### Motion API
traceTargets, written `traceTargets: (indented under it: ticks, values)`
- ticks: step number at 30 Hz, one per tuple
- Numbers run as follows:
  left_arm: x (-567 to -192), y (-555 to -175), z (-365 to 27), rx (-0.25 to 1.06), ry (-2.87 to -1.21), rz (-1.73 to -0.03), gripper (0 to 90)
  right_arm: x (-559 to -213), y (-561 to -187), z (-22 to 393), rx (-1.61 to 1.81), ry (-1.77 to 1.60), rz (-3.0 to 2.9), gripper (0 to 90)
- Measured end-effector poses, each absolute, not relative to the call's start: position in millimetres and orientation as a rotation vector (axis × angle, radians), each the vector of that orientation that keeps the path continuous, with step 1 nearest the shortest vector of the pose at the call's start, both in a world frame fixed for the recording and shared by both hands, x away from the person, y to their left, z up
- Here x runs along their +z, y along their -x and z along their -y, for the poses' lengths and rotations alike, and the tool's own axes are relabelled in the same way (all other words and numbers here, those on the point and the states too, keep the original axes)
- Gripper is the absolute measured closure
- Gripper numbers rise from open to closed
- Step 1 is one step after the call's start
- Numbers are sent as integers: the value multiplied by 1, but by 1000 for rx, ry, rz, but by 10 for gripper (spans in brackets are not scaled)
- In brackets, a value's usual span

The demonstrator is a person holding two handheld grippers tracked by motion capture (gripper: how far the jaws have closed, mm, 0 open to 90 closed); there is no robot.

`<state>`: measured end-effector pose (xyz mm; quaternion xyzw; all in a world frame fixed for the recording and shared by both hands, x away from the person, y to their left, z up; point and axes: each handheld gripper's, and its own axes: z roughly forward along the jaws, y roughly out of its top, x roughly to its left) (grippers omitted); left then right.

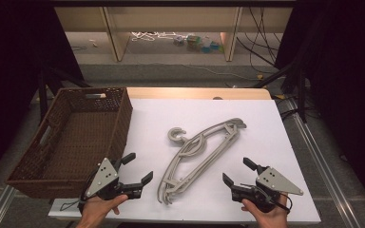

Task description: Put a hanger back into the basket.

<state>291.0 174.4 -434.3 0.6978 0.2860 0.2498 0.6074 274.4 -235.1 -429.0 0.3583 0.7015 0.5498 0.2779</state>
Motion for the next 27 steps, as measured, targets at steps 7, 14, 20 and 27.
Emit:
traceTargets:
  ticks: [7,14,20,27]
  values:
    - [-435,-292,-175,567,-1635,-679,162,-428,-273,235,1461,-964,-1895,159]
    - [-436,-293,-173,546,-1649,-687,166,-428,-273,236,1462,-963,-1887,159]
    - [-440,-302,-168,550,-1667,-696,181,-429,-275,234,1473,-963,-1890,159]
    - [-440,-302,-168,543,-1670,-717,182,-430,-276,235,1489,-959,-1866,159]
